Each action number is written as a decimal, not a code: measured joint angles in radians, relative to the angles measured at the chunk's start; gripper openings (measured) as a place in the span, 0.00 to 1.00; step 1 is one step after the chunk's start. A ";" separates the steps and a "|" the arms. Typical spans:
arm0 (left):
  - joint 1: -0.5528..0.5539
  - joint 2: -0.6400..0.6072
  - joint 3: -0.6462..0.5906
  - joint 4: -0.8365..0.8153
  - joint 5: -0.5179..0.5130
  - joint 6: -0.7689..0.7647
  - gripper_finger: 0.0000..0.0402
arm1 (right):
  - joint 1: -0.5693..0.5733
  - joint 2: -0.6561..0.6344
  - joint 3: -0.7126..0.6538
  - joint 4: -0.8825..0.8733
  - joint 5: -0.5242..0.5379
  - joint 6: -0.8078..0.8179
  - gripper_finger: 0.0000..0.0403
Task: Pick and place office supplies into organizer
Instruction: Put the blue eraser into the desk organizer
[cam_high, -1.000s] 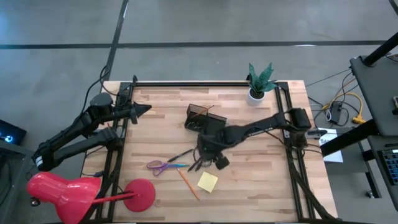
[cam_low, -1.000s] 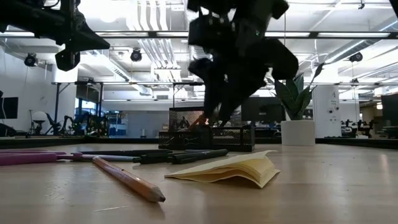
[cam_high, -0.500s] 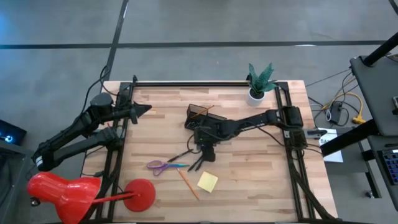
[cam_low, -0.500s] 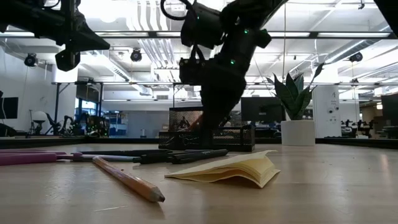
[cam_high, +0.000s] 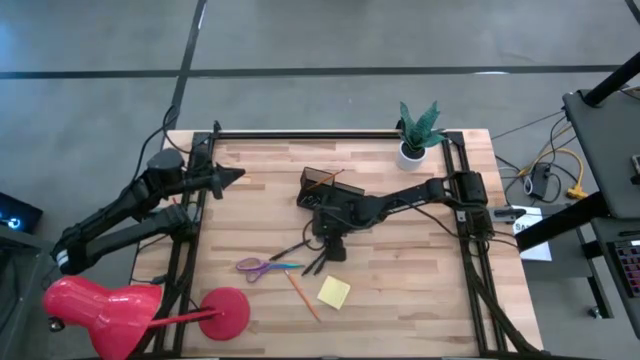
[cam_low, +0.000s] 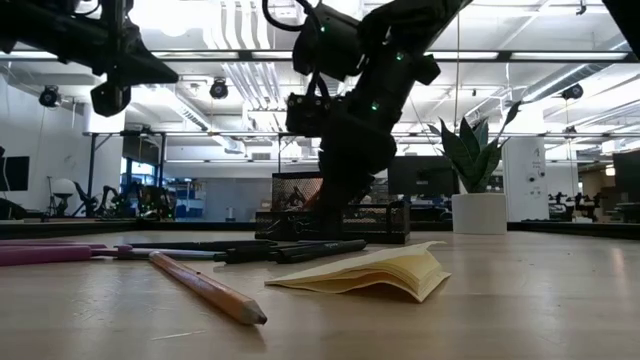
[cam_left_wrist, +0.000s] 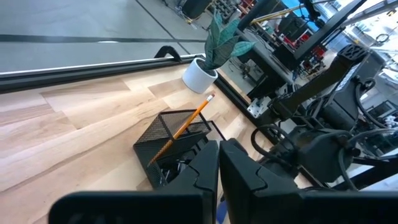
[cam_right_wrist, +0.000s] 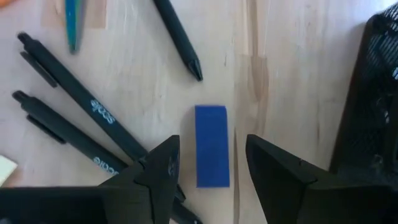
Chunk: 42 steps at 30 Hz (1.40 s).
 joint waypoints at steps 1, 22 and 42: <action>0.000 0.003 0.000 0.000 0.000 0.001 0.00 | 0.000 0.000 -0.006 0.000 0.000 0.001 0.44; 0.001 0.033 0.000 0.001 0.000 0.002 0.00 | 0.000 0.047 -0.066 0.092 -0.006 -0.054 0.25; 0.000 0.033 0.000 0.003 0.000 0.003 0.00 | -0.041 -0.070 0.119 -0.007 0.329 0.002 0.06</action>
